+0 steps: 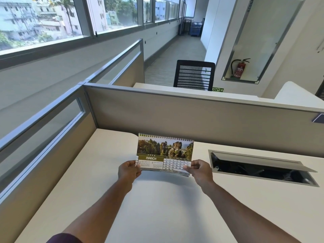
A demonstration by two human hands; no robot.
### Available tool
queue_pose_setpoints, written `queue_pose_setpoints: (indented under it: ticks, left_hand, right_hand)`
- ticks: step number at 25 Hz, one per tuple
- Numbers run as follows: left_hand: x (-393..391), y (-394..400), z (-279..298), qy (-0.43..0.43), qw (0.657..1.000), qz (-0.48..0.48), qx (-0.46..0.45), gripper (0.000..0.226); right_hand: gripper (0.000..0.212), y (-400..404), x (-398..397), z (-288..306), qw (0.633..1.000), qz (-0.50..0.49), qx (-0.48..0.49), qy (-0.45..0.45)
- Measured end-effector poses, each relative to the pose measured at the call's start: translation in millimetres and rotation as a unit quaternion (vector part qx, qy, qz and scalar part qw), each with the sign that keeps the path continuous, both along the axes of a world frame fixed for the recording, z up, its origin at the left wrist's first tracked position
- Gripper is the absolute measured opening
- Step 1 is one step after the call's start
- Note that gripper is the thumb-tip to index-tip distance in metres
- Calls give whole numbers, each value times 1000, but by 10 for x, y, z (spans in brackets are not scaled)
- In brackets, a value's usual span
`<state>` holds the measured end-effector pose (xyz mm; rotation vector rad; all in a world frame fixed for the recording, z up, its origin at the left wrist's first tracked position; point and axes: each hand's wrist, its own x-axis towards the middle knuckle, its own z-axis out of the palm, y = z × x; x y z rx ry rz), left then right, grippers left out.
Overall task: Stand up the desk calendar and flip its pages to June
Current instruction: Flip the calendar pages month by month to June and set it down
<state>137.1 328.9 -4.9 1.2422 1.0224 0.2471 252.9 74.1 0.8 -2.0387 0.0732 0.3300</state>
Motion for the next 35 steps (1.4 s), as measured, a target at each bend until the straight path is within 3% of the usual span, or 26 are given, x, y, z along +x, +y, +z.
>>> queue_pose_setpoints:
  ticks: [9, 16, 19, 21, 25, 28, 35]
  left_hand:
    - [26, -11, 38, 1, 1000, -6, -5, 26]
    - [-1, 52, 13, 12, 1000, -8, 2, 31]
    - [2, 42, 9, 19, 1000, -8, -1, 37]
    - [3, 32, 3, 15, 1000, -13, -3, 34]
    - [-4, 53, 10, 9, 1000, -12, -15, 31]
    - [-17, 84, 6, 6, 1000, -11, -18, 31]
    - [-46, 104, 19, -16, 1000, -18, -9, 23]
  right_hand:
    - [29, -52, 33, -11, 999, -7, -2, -37]
    - [17, -138, -71, 232, 988, -13, 153, -5]
    - [12, -97, -101, 443, 961, 35, 264, 69]
    - [24, -15, -96, 617, 939, 62, 324, 95]
    - [81, 158, -10, 979, 905, 89, 404, 94]
    - [87, 221, 108, 1081, 906, 129, 398, 70]
    - [56, 315, 151, 1000, 961, 187, 202, 5]
